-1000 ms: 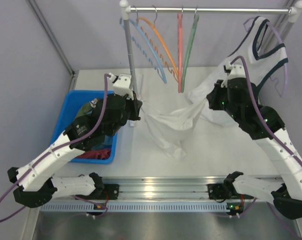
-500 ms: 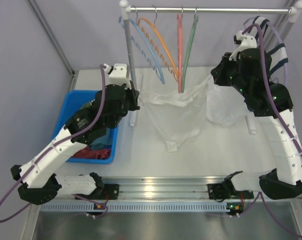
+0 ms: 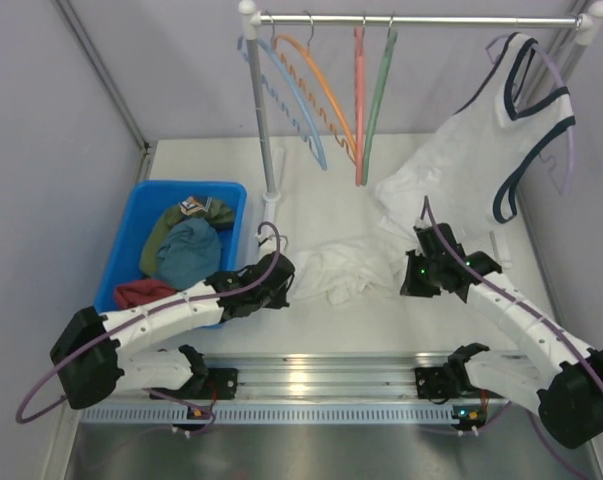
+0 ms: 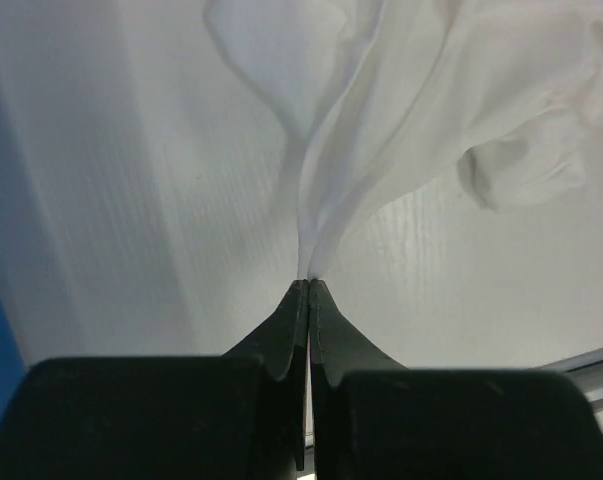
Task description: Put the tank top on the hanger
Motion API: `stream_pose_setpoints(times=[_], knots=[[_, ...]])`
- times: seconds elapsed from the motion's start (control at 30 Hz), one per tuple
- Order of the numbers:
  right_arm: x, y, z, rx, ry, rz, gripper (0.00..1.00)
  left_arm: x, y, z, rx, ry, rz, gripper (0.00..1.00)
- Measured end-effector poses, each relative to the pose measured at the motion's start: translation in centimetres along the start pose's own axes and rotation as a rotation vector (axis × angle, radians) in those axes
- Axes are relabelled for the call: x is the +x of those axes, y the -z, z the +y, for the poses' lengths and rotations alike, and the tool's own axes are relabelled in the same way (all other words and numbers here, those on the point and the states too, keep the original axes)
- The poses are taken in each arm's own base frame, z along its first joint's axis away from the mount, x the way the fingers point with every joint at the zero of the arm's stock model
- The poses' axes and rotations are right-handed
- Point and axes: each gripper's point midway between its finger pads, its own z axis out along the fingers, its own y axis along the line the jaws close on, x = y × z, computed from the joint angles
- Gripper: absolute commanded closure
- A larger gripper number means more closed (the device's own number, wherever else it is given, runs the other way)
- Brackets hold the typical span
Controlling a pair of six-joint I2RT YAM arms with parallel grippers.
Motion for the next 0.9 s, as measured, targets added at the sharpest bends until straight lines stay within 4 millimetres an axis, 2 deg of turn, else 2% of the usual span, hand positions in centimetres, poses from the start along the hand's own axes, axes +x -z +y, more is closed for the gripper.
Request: stream_pose_setpoints(times=[0.07,0.13,0.27,0.43,0.5,0.8,0.9], knots=[[2.7,-1.2,-1.0,0.02,-0.022,0.077,1.0,2.2,-1.1,0.8,-0.023,0.009,0.053,1.0],[3.5,-1.7,-1.3,0.025,-0.032,0.109,1.0,2.7,-1.8,0.8,-0.032,0.02,0.066,1.0],[2.2,-2.3,-0.8,0.021,-0.03,0.081,1.0,1.9,-2.5,0.1,-0.015,0.051,0.037,1.0],[-1.0,-1.7,0.4,0.009,-0.025,-0.004,0.99,0.5,-2.5,0.1,-0.005,0.096,-0.005,1.0],[-1.7,-1.6,0.6,0.004,-0.025,-0.026,0.98,0.3,-2.4,0.3,-0.006,0.111,-0.014,1.0],[-1.0,-0.8,0.2,0.006,-0.028,-0.033,0.88,2.1,-1.2,1.9,-0.014,0.177,0.005,1.0],[-0.4,0.0,-0.1,0.004,-0.039,-0.041,0.81,3.2,-0.9,2.5,-0.014,0.193,0.02,0.92]])
